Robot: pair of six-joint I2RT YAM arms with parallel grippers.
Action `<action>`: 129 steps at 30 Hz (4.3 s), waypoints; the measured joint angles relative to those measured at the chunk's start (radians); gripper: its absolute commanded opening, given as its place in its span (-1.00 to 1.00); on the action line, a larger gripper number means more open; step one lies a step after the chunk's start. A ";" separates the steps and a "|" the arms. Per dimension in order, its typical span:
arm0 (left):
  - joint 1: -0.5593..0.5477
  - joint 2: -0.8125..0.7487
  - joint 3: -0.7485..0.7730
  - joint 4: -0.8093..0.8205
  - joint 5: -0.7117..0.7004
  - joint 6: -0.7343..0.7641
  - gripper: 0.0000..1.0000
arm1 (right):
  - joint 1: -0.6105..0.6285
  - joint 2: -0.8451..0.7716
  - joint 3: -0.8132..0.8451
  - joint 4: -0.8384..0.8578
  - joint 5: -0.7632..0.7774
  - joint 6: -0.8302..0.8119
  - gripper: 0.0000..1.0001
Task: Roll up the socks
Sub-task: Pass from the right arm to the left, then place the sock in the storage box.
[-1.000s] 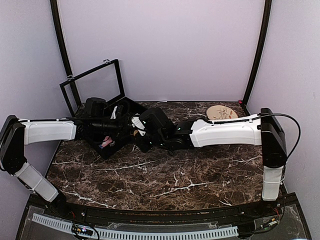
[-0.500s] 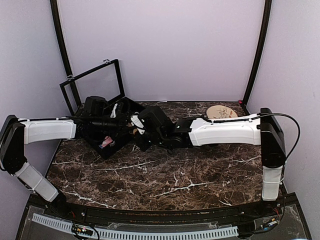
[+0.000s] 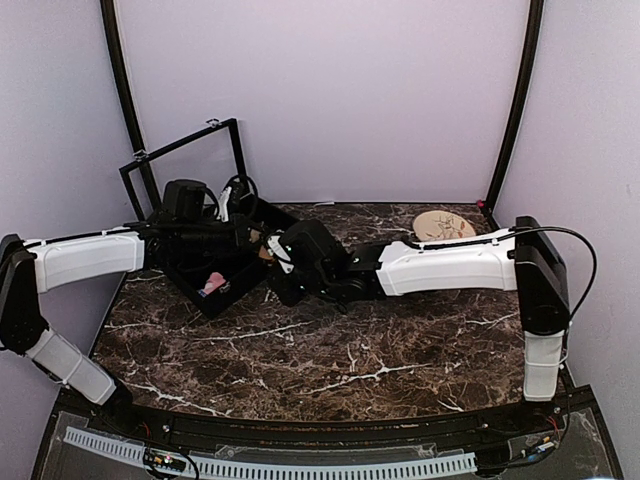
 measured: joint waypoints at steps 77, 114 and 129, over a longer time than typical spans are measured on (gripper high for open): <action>0.087 0.597 0.287 0.144 -0.397 0.557 -1.00 | -0.077 -0.145 -0.234 0.096 0.000 0.025 0.07; 0.124 0.800 0.816 -0.560 -0.257 0.381 -1.00 | -0.087 -0.145 -0.234 0.102 -0.019 0.025 0.08; 0.125 0.815 0.857 -0.705 -0.218 0.391 -1.00 | -0.087 -0.145 -0.238 0.103 -0.025 0.025 0.08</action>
